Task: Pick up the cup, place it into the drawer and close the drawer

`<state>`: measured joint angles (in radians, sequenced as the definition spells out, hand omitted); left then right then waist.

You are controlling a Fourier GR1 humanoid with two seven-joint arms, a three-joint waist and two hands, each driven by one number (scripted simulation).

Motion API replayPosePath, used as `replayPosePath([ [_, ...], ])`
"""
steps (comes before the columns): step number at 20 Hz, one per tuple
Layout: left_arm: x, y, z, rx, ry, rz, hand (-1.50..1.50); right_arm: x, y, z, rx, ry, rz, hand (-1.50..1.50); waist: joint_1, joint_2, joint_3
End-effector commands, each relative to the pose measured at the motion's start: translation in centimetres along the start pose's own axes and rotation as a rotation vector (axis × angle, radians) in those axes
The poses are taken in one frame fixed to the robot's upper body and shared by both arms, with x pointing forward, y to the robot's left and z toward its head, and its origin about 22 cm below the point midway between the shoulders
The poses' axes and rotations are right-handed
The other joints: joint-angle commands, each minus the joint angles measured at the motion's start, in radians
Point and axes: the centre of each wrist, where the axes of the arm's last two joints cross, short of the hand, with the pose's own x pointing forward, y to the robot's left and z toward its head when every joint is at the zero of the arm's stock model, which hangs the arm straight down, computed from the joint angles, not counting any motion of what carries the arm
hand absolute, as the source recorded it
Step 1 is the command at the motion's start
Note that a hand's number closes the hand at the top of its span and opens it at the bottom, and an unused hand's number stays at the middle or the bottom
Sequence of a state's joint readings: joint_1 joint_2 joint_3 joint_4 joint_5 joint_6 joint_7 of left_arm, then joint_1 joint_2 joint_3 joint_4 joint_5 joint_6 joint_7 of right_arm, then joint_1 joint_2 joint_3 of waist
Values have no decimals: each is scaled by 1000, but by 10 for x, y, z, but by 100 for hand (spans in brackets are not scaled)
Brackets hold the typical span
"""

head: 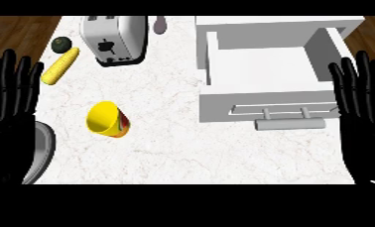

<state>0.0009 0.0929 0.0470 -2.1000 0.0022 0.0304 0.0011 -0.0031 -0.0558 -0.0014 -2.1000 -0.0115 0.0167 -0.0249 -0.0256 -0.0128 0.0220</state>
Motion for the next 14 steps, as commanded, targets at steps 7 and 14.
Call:
replayPosePath([
  [7,-24,22,2,-273,176,332,-150,-7,-2,3,145,131,18,-150,28,18,-25],
  [14,-69,66,-18,-272,242,377,-150,-12,1,-18,174,146,11,-150,24,14,-22],
])
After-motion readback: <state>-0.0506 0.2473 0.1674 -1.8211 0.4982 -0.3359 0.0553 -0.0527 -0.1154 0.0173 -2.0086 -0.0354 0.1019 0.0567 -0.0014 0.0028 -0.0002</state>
